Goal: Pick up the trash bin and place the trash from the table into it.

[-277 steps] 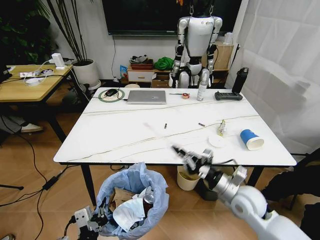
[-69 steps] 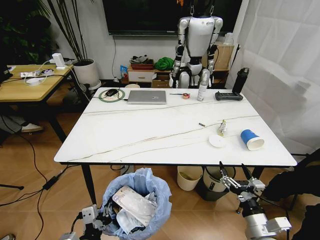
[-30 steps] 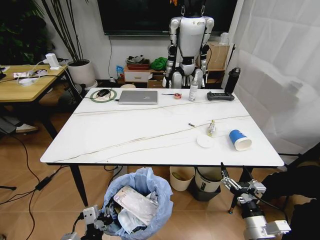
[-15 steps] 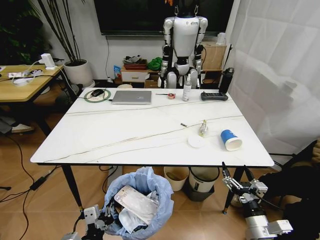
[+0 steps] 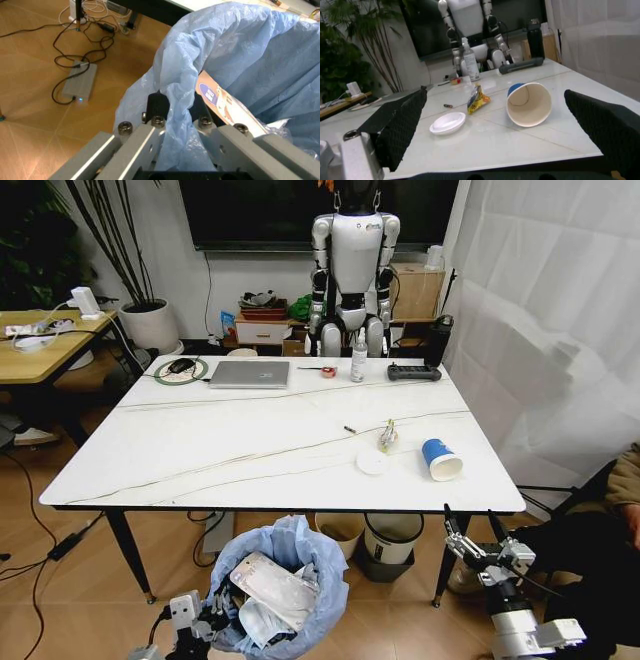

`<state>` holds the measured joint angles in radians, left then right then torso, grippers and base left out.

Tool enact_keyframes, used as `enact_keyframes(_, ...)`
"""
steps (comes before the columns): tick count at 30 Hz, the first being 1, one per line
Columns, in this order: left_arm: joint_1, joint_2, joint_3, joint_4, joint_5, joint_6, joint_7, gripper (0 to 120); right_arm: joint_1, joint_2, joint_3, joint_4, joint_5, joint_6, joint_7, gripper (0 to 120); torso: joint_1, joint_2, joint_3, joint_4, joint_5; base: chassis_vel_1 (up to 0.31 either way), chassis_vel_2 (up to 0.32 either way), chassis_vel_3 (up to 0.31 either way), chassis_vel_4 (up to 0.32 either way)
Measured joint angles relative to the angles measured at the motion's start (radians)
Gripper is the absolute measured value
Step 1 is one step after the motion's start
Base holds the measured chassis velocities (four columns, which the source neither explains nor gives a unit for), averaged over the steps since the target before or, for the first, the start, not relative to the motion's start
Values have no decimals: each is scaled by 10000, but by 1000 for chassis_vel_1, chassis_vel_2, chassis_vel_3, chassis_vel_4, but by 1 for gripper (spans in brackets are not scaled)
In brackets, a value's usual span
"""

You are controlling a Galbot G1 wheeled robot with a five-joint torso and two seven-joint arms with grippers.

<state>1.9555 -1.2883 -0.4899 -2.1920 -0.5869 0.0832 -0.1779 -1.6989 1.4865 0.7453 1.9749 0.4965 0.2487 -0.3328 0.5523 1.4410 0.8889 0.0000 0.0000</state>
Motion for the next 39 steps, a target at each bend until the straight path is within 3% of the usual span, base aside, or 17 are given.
enact_keyframes(7,76,-207,38,19,149,-1,0,0,326,-542,-74,-292,301,-138,-22,100,0,0,0,-2,2,-88,-88,85,77)
enact_keyframes(22,459,-1134,-158,-366,510,-135,27,0,2456,-3008,-1296,-1465,2433,-909,305,100,1,0,1,-2,1,-40,-42,37,39)
enact_keyframes(27,631,-1376,-163,-351,673,-247,102,0,3263,-3504,-2041,-1697,2464,-1427,1218,100,0,0,1,1,1,0,0,0,0)
enact_keyframes(30,680,-1487,-184,-325,701,-271,129,0,3802,-3673,-2611,-1673,2530,-2362,2364,100,1,0,1,0,1,0,0,0,0)
enact_keyframes(34,718,-1551,-242,-346,766,-270,132,0,4508,-3645,-3253,-1628,2782,-3349,3671,100,1,0,1,-2,-2,0,0,0,0)
enact_keyframes(39,744,-1609,-305,-471,838,-243,132,0,5118,-3516,-3740,-1848,3149,-3652,4091,100,1,-1,1,1,-1,0,0,0,0)
